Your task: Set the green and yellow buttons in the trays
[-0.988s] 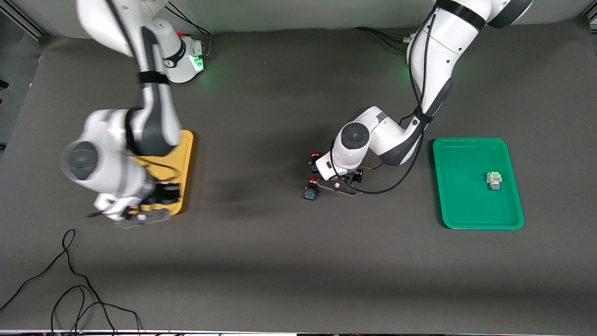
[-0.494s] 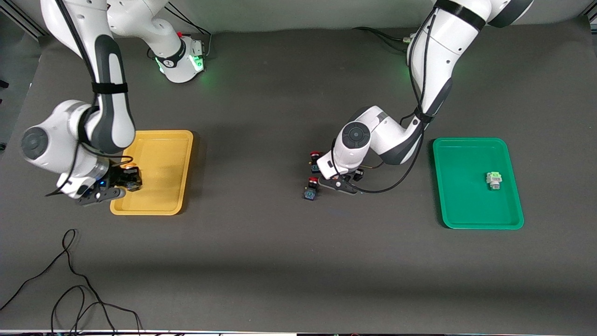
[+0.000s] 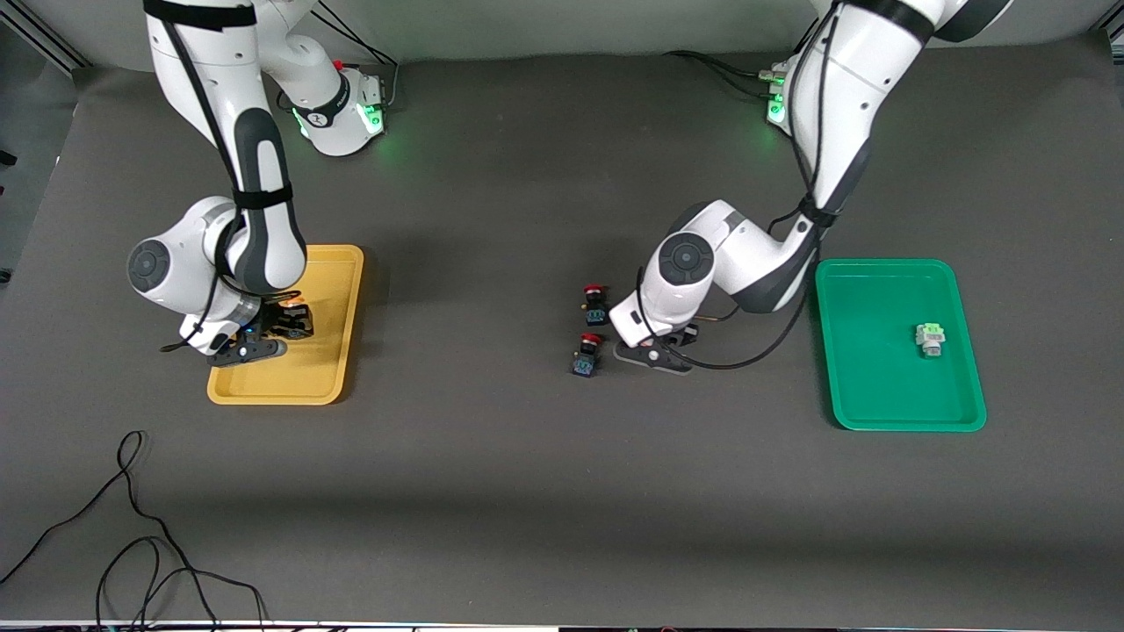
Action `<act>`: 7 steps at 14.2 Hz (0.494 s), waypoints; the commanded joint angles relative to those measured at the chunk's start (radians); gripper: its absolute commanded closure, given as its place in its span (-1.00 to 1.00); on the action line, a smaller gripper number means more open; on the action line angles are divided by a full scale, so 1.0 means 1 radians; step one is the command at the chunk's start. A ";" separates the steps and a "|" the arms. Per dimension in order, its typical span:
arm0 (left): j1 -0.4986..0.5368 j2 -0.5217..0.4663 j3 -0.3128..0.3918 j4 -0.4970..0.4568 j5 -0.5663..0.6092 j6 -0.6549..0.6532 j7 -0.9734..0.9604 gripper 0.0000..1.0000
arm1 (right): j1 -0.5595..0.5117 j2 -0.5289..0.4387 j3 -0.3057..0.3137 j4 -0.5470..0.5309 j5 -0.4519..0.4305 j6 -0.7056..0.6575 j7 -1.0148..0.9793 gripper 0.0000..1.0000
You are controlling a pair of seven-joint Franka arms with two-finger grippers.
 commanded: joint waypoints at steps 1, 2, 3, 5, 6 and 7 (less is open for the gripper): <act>0.026 -0.123 0.001 0.043 -0.075 -0.202 -0.013 1.00 | 0.006 -0.010 -0.008 0.020 0.030 -0.013 -0.003 -1.00; 0.055 -0.161 0.000 0.046 -0.095 -0.248 -0.013 1.00 | 0.007 -0.021 -0.011 0.041 0.029 -0.022 0.023 -1.00; 0.082 -0.200 -0.002 0.057 -0.100 -0.291 -0.021 1.00 | 0.010 -0.027 -0.016 0.055 0.021 -0.053 0.046 -1.00; 0.132 -0.240 0.000 0.114 -0.124 -0.452 -0.009 1.00 | 0.009 -0.030 -0.040 0.112 -0.007 -0.128 0.069 -1.00; 0.167 -0.249 0.000 0.153 -0.134 -0.526 -0.008 1.00 | 0.009 -0.030 -0.062 0.150 -0.043 -0.155 0.081 -1.00; 0.206 -0.261 0.000 0.189 -0.134 -0.586 -0.005 1.00 | 0.010 -0.030 -0.066 0.190 -0.081 -0.204 0.122 -1.00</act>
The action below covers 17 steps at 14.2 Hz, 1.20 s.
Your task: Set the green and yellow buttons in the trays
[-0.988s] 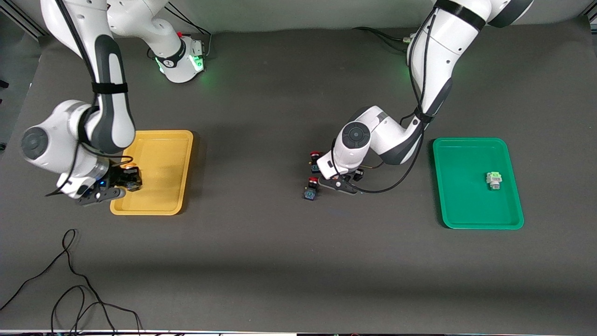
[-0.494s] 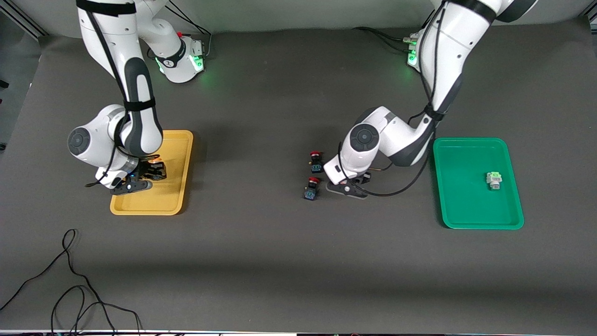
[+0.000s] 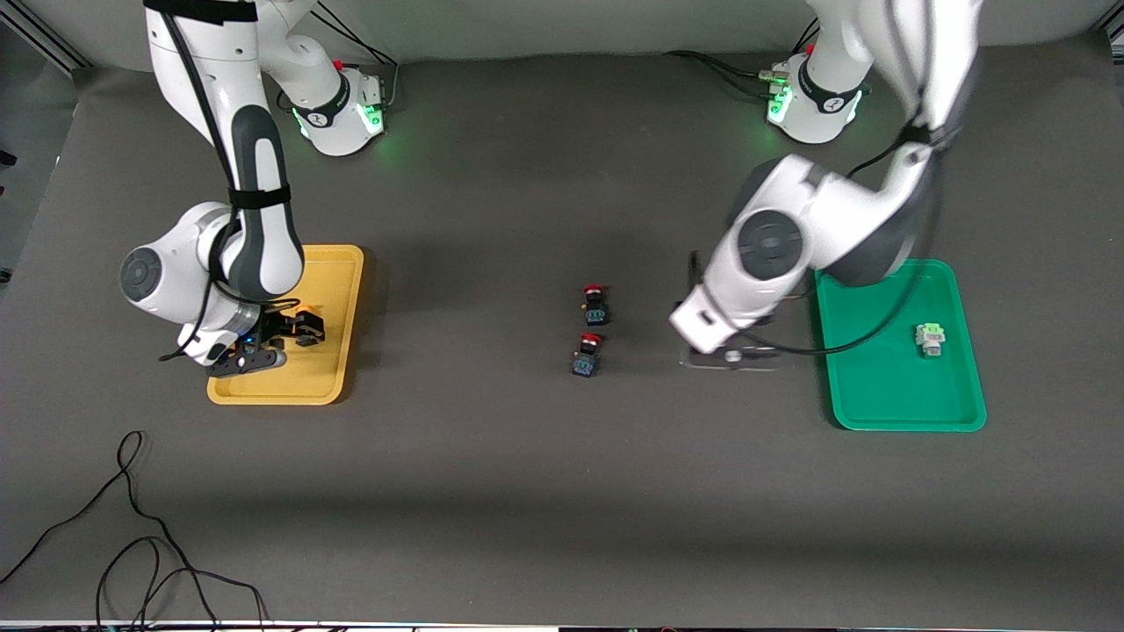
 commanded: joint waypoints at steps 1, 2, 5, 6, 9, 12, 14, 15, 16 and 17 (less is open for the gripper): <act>0.103 -0.023 -0.005 0.092 -0.023 -0.163 0.023 1.00 | 0.006 -0.022 -0.048 0.123 -0.116 -0.147 0.116 -1.00; 0.144 -0.023 -0.006 0.117 -0.025 -0.227 0.106 1.00 | 0.006 -0.022 -0.067 0.185 -0.162 -0.224 0.148 -1.00; 0.281 -0.043 -0.005 0.114 -0.025 -0.300 0.277 1.00 | 0.006 -0.022 -0.094 0.381 -0.253 -0.455 0.240 -1.00; 0.316 -0.048 -0.003 0.111 -0.025 -0.307 0.350 1.00 | 0.006 -0.022 -0.097 0.433 -0.270 -0.511 0.257 -1.00; 0.404 -0.048 -0.002 0.063 -0.020 -0.282 0.428 1.00 | 0.007 -0.023 -0.116 0.581 -0.328 -0.655 0.262 -1.00; 0.476 -0.052 -0.002 -0.045 -0.020 -0.164 0.515 1.00 | 0.006 -0.058 -0.122 0.644 -0.369 -0.720 0.264 -1.00; 0.496 -0.059 0.000 -0.134 -0.010 -0.055 0.531 1.00 | -0.011 -0.138 -0.075 0.644 -0.443 -0.721 0.345 -1.00; 0.502 -0.060 0.000 -0.176 -0.010 0.002 0.535 1.00 | -0.048 -0.190 -0.012 0.641 -0.498 -0.721 0.389 -1.00; 0.508 -0.060 0.001 -0.214 -0.010 0.054 0.538 1.00 | -0.110 -0.237 0.078 0.638 -0.550 -0.720 0.431 -1.00; 0.514 -0.059 0.003 -0.256 -0.008 0.108 0.544 1.00 | -0.196 -0.282 0.188 0.635 -0.598 -0.721 0.470 -1.00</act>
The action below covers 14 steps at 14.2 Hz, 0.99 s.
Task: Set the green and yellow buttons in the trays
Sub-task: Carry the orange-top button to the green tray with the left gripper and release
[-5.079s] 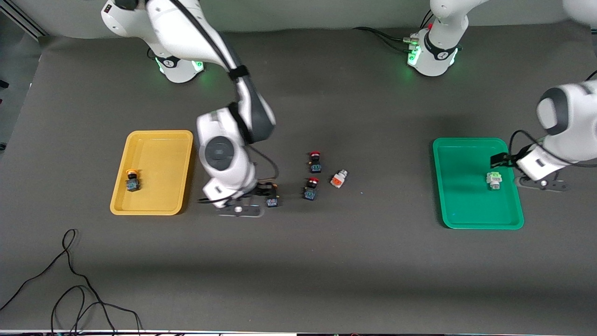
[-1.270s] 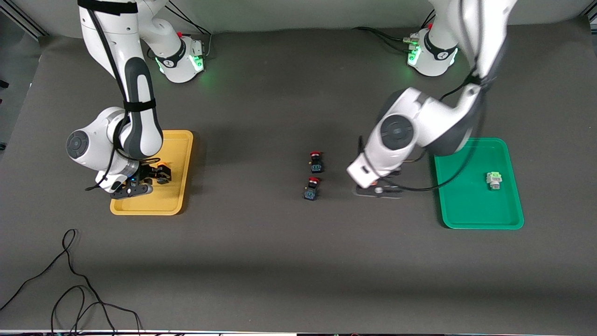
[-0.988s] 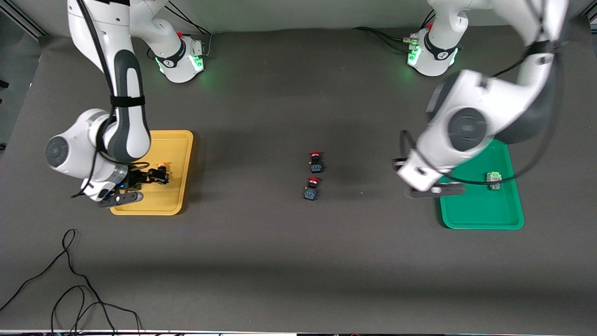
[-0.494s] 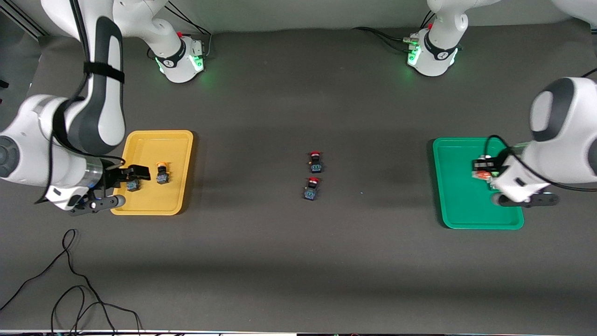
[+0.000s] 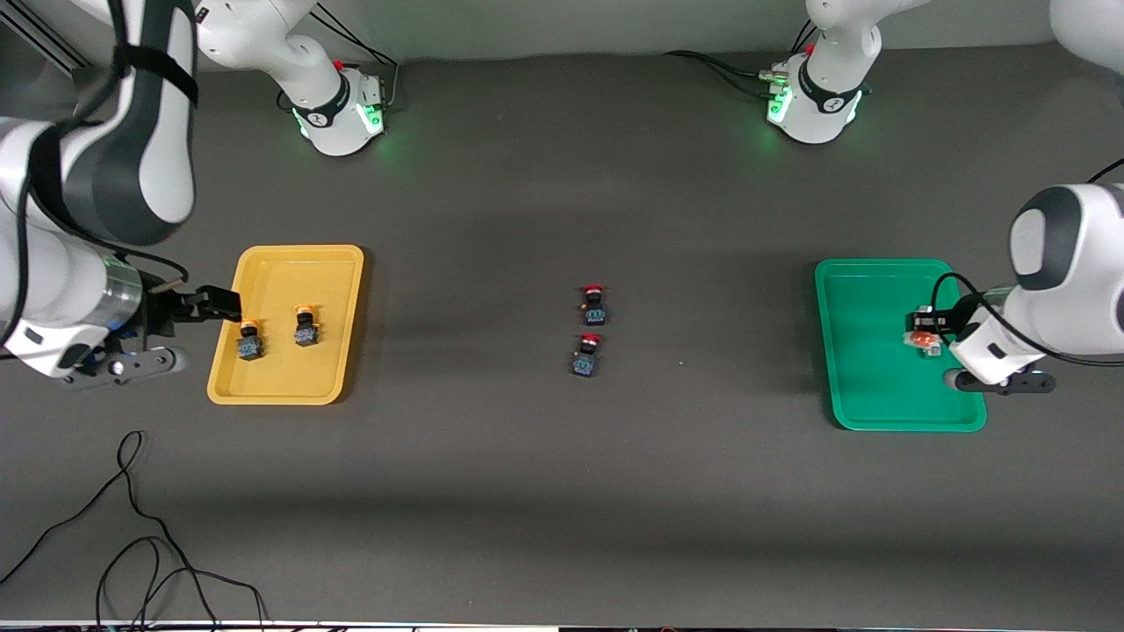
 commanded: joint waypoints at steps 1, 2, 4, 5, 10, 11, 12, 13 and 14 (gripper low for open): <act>0.029 -0.038 -0.006 -0.156 0.003 0.158 0.024 1.00 | -0.220 -0.168 0.296 -0.025 -0.137 -0.011 0.138 -1.00; 0.030 -0.038 -0.006 -0.208 0.003 0.227 0.024 1.00 | -0.317 -0.203 0.408 -0.037 -0.170 -0.011 0.167 -1.00; 0.053 -0.035 -0.006 -0.313 0.004 0.386 0.039 1.00 | -0.502 -0.254 0.600 -0.062 -0.205 -0.009 0.194 -1.00; 0.058 -0.029 -0.006 -0.357 0.004 0.466 0.054 1.00 | -0.588 -0.276 0.681 -0.073 -0.217 -0.009 0.201 -1.00; 0.066 0.008 -0.004 -0.418 0.004 0.605 0.056 1.00 | -0.818 -0.363 0.855 -0.175 -0.225 0.057 0.207 -1.00; 0.066 0.014 -0.004 -0.415 0.004 0.606 0.057 0.73 | -0.828 -0.377 0.857 -0.192 -0.225 0.077 0.206 -1.00; 0.067 0.011 -0.004 -0.414 0.004 0.603 0.059 -0.98 | -0.831 -0.388 0.857 -0.206 -0.225 0.089 0.206 -1.00; 0.066 0.001 -0.006 -0.405 0.004 0.586 0.059 -1.00 | -0.832 -0.388 0.857 -0.203 -0.236 0.088 0.206 -1.00; 0.066 -0.018 -0.006 -0.399 0.004 0.573 0.060 -1.00 | -0.833 -0.385 0.858 -0.199 -0.250 0.088 0.206 -1.00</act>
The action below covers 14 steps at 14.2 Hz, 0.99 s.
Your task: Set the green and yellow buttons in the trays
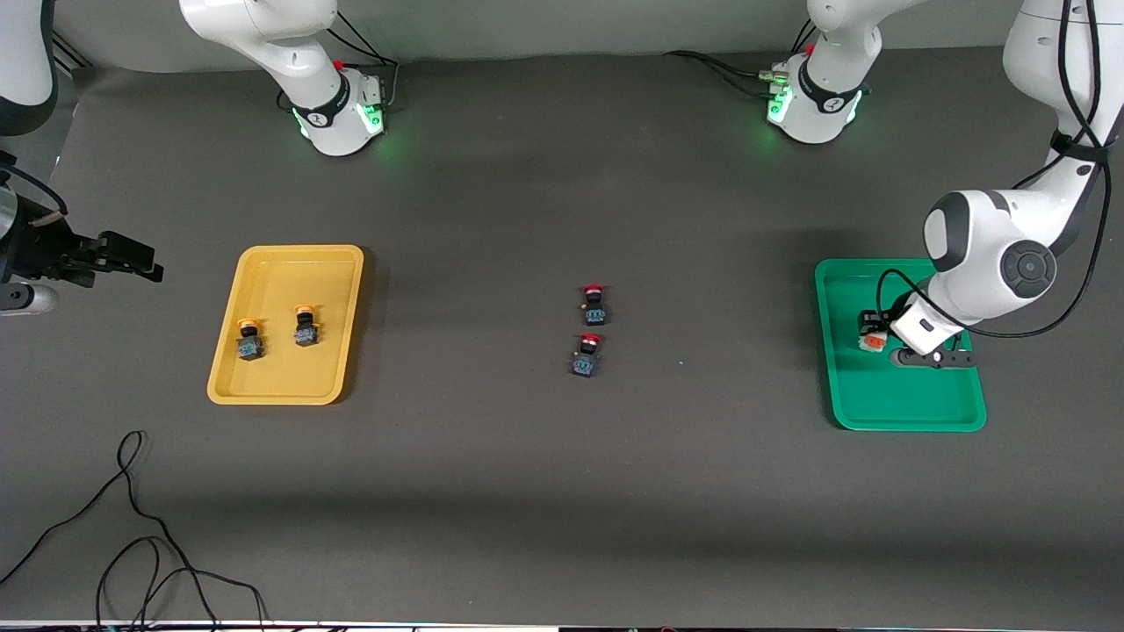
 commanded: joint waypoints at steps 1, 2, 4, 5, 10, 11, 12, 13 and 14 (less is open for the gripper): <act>0.008 -0.064 -0.008 0.017 0.003 -0.060 0.018 -1.00 | -0.021 -0.028 0.023 -0.025 -0.038 0.022 0.031 -1.00; 0.006 -0.103 -0.010 0.046 0.003 -0.131 0.018 -1.00 | -0.061 -0.022 0.052 -0.015 -0.038 0.019 0.031 -1.00; -0.006 -0.182 -0.016 0.158 0.003 -0.359 0.020 -1.00 | -0.142 -0.003 0.146 0.025 -0.038 0.014 0.031 -1.00; -0.015 -0.209 -0.017 0.234 0.001 -0.484 0.035 -1.00 | -0.141 0.003 0.146 0.039 -0.038 0.014 0.032 -1.00; -0.112 -0.207 -0.016 0.669 0.001 -0.984 0.040 -1.00 | -0.138 -0.003 0.147 0.039 -0.038 0.013 0.032 -1.00; -0.121 -0.210 -0.017 0.710 -0.002 -1.011 0.041 -1.00 | -0.138 -0.003 0.147 0.039 -0.038 0.013 0.034 -1.00; -0.126 -0.210 -0.017 0.749 -0.006 -1.042 0.041 -1.00 | -0.138 -0.003 0.147 0.039 -0.035 0.013 0.035 -1.00; -0.130 -0.207 -0.017 0.787 -0.008 -1.062 0.043 -1.00 | -0.135 -0.003 0.144 0.039 -0.033 0.013 0.035 -1.00; -0.135 -0.203 -0.017 0.818 -0.011 -1.067 0.041 -1.00 | -0.126 -0.003 0.143 0.039 -0.033 0.013 0.035 -1.00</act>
